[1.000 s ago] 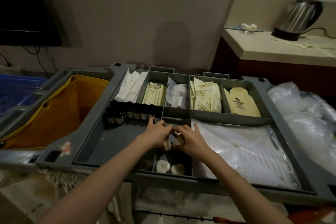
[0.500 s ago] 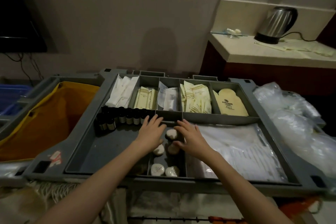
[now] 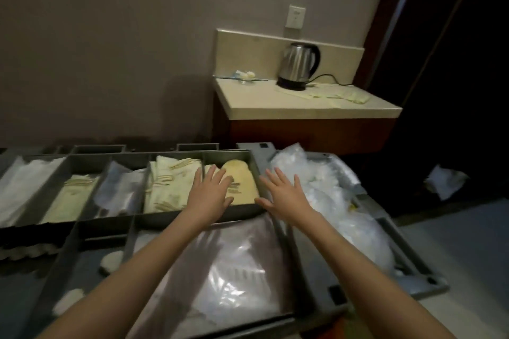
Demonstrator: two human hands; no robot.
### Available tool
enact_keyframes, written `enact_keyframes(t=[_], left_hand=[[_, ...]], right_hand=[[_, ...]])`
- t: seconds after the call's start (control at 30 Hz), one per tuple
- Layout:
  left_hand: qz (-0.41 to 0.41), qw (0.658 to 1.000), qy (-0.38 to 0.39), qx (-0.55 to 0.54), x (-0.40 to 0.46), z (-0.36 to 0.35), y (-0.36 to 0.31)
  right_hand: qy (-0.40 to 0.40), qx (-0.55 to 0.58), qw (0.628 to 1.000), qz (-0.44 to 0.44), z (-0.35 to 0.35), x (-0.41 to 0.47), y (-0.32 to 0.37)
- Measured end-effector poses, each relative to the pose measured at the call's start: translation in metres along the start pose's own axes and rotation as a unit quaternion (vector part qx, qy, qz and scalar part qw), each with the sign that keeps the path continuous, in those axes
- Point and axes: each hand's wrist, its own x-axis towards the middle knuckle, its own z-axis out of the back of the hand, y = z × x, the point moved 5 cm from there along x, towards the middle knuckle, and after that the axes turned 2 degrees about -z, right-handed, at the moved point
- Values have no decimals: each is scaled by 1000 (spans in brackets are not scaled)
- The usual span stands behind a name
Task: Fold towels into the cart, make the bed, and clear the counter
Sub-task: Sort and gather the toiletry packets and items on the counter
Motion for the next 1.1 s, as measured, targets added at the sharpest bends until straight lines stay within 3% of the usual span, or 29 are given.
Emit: enact_keyframes(t=[0.2,0.33,0.8,1.1], left_hand=[[17,999,-5,-29,118,15,-138],[39,997,6,-63,167,11,-191],[66,995,-42,-55,379,42,-180],[125,970,-56,-199,531,10,-195]], right_hand=[[14,-23,999,-36,37,19,-171],[29,-4,999,-37,56,44,-247],[-33,22,999,20,107,218,-353],[-58,120,991,16,92,364,-460]])
